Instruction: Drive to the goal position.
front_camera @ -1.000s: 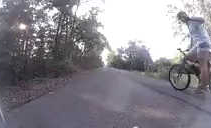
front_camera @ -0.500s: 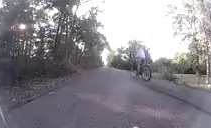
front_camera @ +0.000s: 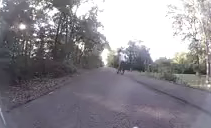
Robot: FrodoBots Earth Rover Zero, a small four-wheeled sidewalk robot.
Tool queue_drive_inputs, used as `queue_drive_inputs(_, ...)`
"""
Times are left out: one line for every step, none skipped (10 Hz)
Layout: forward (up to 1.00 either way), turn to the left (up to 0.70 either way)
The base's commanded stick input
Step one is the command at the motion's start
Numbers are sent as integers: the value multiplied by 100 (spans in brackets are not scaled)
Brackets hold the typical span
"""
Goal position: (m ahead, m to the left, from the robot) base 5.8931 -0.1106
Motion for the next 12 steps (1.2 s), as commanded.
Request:
queue_drive_inputs(6, 0)
queue_drive_inputs(6, 0)
queue_drive_inputs(6, 0)
queue_drive_inputs(6, 0)
queue_drive_inputs(6, 0)
queue_drive_inputs(6, 0)
queue_drive_inputs(6, 0)
queue_drive_inputs(6, 0)
queue_drive_inputs(6, 0)
queue_drive_inputs(6, 0)
queue_drive_inputs(6, 0)
queue_drive_inputs(6, 0)
